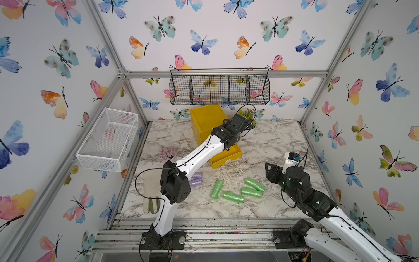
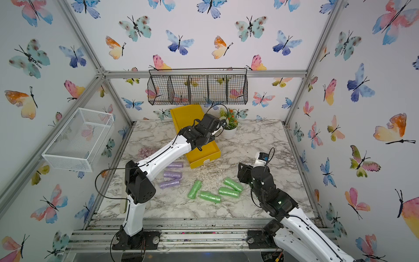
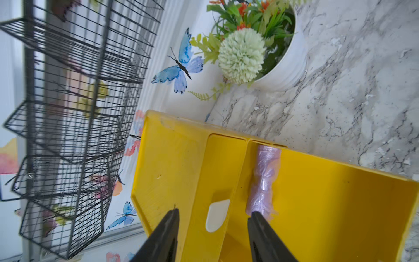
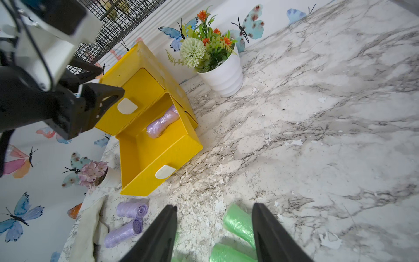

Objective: Sort the rolls of trash bags by color and place them into the drawer
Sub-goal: Place the roll of trash bags in the drawer, then pick up the roll of trash bags from the center of the board.

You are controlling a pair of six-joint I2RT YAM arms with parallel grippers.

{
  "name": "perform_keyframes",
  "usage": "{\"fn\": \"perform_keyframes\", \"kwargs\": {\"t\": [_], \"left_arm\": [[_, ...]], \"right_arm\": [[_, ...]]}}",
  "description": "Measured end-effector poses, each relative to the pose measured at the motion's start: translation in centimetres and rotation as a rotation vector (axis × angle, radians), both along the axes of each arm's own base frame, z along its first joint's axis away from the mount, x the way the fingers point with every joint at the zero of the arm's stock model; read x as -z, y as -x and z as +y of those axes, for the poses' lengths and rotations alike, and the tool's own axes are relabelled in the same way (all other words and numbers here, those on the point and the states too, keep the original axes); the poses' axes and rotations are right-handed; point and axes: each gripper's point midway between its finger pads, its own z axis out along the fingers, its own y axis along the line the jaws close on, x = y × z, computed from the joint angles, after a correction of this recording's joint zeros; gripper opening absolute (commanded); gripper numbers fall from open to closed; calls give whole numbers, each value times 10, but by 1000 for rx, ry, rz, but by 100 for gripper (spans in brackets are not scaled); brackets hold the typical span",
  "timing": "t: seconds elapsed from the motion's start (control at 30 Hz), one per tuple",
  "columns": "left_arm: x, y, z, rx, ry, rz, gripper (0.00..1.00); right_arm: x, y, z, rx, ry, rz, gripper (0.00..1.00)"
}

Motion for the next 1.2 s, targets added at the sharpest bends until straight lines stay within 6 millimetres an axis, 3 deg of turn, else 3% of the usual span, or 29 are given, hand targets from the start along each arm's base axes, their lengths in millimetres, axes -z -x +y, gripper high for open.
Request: {"fn": "perform_keyframes", "kwargs": {"t": [0.1,0.27,0.4,0.53,0.67,0.87,1.03,1.2], "left_arm": [[-28,25,7,1,25,-78,63],[-73,64,30,-5,146,-178,61],[-103,87,68,-53,303,-224,67],[-114,111,110,-113,429,-237,68],[-106,130,145,-179,519,-222,68],[-73,146,203,-325,667,-187,70],[-50,153,241,-428,811,-168,70],[-34,152,253,-463,919,-162,72]], "right_arm": [[-5,0,0,3,-14,-6,65],[-15,-1,2,4,-37,-19,64],[-17,-1,4,-1,-48,-16,62],[-15,-2,8,-17,-46,0,63],[-16,-4,20,-84,-15,9,63],[-24,-14,52,-246,80,5,60],[-24,-35,102,-450,167,36,54],[-22,-42,153,-658,240,4,55]]}}
